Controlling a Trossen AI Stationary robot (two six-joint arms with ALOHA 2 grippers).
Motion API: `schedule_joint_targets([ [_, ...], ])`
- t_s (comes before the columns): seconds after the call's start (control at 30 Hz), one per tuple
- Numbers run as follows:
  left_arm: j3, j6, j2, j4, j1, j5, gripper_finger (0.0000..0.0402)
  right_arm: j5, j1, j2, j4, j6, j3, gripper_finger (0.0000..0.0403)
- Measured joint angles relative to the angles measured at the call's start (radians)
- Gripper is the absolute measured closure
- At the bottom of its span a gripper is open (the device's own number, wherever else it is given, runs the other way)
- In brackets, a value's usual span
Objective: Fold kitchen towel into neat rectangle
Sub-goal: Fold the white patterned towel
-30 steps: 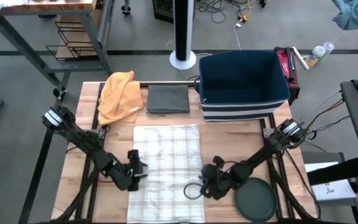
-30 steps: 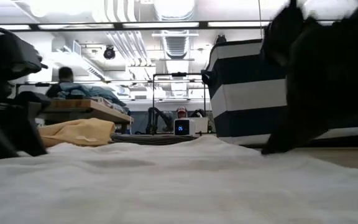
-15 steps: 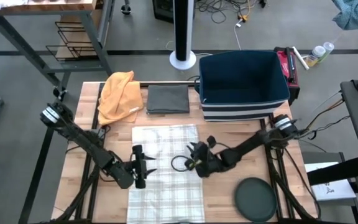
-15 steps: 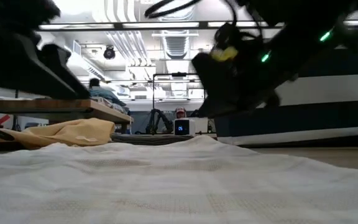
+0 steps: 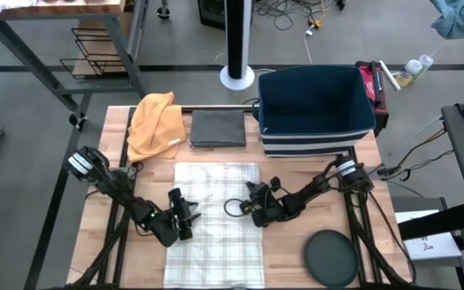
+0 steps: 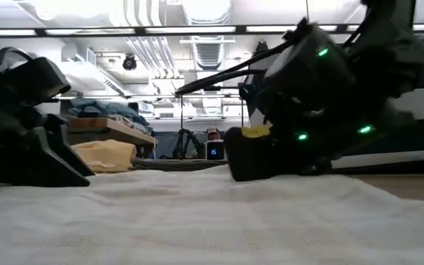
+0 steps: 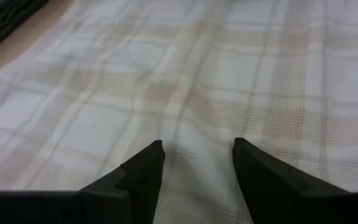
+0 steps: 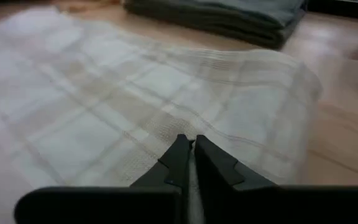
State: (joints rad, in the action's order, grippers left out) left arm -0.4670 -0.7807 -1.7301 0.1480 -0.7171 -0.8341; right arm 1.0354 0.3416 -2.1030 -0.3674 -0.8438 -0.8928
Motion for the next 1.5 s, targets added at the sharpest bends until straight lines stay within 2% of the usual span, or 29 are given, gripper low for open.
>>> schedule_joint_targets([
  [0.07, 0.003, -0.007, -0.006, 0.002, -0.003, -0.008, 0.0210, 0.013, 0.007, 0.039, 0.010, 0.026, 0.003, 0.0390],
  [0.2, 0.004, 0.019, 0.002, 0.002, -0.011, -0.014, 0.0210, 0.139, -0.005, 0.094, -0.010, 0.033, 0.009, 0.0399],
  [0.27, 0.004, 0.052, 0.009, -0.001, -0.011, -0.013, 0.0213, 0.146, -0.024, 0.090, 0.001, 0.033, 0.017, 0.0401],
  [0.5, 0.008, 0.065, 0.012, -0.001, -0.015, -0.013, 0.0221, 0.018, -0.105, 0.069, 0.000, 0.038, 0.028, 0.0400],
  [0.67, 0.010, 0.065, 0.012, 0.000, -0.015, -0.017, 0.0214, -0.158, -0.113, 0.072, 0.002, 0.101, 0.027, 0.0400],
  [0.77, 0.010, 0.065, 0.012, 0.000, -0.016, -0.019, 0.0210, -0.190, -0.108, 0.072, -0.005, 0.109, 0.024, 0.0397],
  [0.87, 0.010, 0.062, 0.012, -0.001, -0.017, -0.020, 0.0210, -0.210, -0.109, 0.073, -0.002, 0.142, 0.024, 0.0377],
  [0.97, 0.010, 0.062, 0.012, -0.001, -0.020, -0.020, 0.0214, -0.233, -0.110, 0.110, 0.075, 0.164, 0.024, 0.0341],
  [1.13, 0.010, 0.061, 0.012, -0.001, -0.021, -0.019, 0.0219, -0.235, -0.095, 0.262, 0.303, 0.164, 0.024, 0.0273],
  [1.27, 0.010, 0.061, 0.012, -0.001, -0.021, -0.019, 0.0218, -0.252, -0.088, 0.363, 0.384, 0.146, 0.037, 0.0233],
  [1.4, 0.011, 0.062, 0.012, 0.005, -0.021, -0.020, 0.0210, -0.249, -0.109, 0.374, 0.311, 0.098, 0.058, 0.0217],
  [1.5, 0.013, 0.086, 0.012, 0.017, -0.021, -0.023, 0.0205, -0.235, -0.149, 0.304, 0.189, 0.097, 0.070, 0.0219],
])
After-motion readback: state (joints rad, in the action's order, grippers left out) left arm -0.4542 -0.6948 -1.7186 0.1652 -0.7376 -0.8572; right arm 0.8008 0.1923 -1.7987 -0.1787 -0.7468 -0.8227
